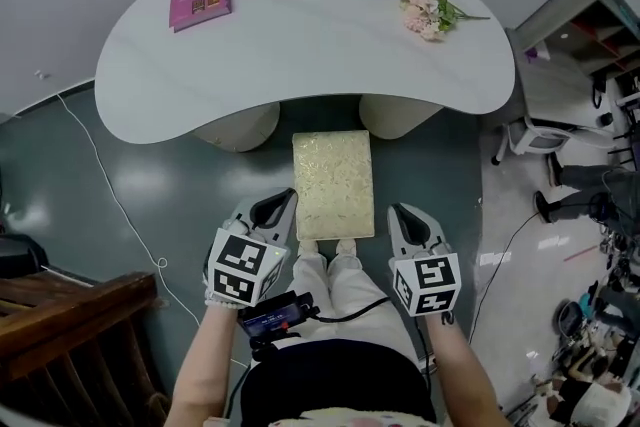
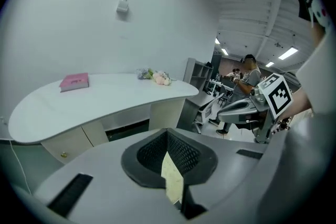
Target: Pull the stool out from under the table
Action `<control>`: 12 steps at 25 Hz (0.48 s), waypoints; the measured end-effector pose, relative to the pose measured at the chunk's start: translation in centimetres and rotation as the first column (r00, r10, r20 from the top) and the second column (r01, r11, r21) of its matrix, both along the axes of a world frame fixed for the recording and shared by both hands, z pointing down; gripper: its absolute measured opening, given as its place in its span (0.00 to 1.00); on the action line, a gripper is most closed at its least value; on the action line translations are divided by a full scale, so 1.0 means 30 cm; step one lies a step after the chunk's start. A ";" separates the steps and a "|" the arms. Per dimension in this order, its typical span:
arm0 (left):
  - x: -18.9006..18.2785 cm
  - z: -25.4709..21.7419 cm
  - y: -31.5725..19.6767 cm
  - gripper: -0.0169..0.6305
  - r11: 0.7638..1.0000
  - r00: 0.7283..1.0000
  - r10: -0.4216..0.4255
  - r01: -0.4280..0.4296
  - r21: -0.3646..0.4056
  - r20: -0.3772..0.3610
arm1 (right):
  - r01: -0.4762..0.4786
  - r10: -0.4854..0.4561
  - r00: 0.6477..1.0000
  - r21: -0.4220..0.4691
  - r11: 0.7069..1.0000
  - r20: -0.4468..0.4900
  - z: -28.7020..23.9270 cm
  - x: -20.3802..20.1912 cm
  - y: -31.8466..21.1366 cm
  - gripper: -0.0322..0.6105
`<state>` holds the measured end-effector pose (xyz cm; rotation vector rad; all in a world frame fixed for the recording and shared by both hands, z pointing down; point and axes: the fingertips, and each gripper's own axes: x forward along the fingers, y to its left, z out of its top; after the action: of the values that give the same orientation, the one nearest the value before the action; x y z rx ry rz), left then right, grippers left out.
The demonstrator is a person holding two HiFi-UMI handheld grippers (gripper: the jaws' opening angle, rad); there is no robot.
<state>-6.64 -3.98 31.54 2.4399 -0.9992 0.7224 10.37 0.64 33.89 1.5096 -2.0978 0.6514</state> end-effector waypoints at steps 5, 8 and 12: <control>-0.013 -0.165 -0.031 0.05 0.996 0.999 -0.032 0.035 0.080 -0.032 | 0.031 -0.030 0.999 0.083 0.996 -0.021 -0.146 -0.003 -0.014 0.11; -0.016 -0.258 -0.043 0.05 0.990 0.998 -0.042 0.049 0.129 -0.056 | 0.031 -0.028 0.999 0.134 0.991 -0.025 -0.220 -0.009 -0.021 0.11; -0.032 -0.368 -0.046 0.05 0.980 0.998 -0.042 0.052 0.192 -0.057 | 0.022 -0.021 1.000 0.185 0.982 -0.009 -0.310 -0.025 -0.026 0.11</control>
<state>-7.60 -5.36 20.51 2.5749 -1.1510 0.5658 9.62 -0.14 24.60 1.5814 -2.2184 0.4524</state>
